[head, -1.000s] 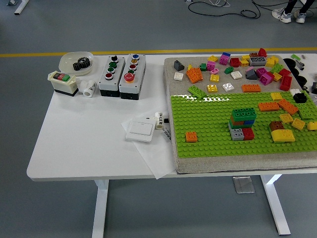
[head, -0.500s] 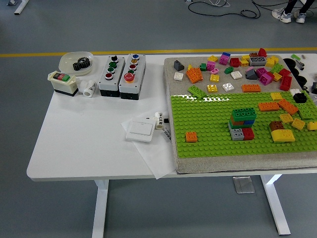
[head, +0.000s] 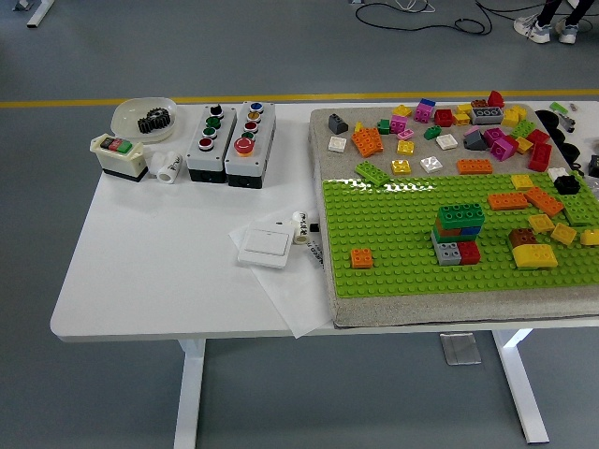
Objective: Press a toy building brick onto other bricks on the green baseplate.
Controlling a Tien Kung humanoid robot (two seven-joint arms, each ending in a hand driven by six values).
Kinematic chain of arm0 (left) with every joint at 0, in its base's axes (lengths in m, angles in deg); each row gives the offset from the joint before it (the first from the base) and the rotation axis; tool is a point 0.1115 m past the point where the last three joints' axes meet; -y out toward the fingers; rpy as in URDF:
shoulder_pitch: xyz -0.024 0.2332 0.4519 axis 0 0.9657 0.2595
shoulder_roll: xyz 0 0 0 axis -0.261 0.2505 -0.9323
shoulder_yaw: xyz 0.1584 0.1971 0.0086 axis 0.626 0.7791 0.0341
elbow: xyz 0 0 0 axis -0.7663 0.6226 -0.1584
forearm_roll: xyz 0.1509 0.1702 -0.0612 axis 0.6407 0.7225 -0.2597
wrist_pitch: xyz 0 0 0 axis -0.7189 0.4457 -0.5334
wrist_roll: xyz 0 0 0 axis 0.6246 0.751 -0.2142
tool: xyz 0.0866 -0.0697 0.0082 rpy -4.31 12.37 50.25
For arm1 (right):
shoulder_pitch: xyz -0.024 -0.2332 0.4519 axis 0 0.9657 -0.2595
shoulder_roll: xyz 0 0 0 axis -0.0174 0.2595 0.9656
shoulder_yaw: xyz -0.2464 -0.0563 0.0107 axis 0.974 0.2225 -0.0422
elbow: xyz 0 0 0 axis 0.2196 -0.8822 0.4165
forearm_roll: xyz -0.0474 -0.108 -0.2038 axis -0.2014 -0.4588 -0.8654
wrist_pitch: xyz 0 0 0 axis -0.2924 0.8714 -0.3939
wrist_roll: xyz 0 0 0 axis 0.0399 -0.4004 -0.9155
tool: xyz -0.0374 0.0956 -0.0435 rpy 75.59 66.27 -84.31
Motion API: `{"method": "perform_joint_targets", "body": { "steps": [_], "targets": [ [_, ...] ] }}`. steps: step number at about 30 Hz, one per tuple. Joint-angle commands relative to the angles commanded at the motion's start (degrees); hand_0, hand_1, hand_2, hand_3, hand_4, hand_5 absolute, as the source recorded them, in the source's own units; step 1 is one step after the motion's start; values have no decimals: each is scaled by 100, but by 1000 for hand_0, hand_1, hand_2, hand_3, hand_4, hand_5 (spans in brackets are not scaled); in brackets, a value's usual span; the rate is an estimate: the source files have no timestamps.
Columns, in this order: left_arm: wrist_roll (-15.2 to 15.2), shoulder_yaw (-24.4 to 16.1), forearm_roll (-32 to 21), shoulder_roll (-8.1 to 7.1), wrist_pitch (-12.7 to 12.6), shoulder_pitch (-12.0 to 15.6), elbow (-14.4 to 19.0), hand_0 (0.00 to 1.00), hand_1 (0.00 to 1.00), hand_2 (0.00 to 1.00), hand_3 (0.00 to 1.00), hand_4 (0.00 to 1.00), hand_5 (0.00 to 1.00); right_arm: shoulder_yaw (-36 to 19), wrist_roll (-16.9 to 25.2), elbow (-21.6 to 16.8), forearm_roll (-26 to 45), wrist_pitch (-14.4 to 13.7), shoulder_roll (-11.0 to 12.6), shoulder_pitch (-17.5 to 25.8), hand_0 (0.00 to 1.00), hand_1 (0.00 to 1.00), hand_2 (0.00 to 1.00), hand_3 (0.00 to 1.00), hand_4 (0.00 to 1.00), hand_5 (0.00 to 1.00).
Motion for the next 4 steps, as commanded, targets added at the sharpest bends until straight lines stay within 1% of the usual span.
{"method": "perform_joint_targets", "body": {
  "steps": [1,2,4],
  "targets": [
    [0,0,2,-1,1,1,0,712,738,741,605,676,604,-7,-3,-2,-26,34,-2,2,283,414,462,488,824,865],
    [0,1,4,-1,3,1,0,712,738,741,603,676,604,-13,-6,-4,-47,60,-3,4,635,643,672,611,829,870],
    [1,0,8,-2,5,1,0,712,738,741,603,676,604,-16,-61,-6,-108,188,1,9,635,643,672,611,829,870]
  ]
}}
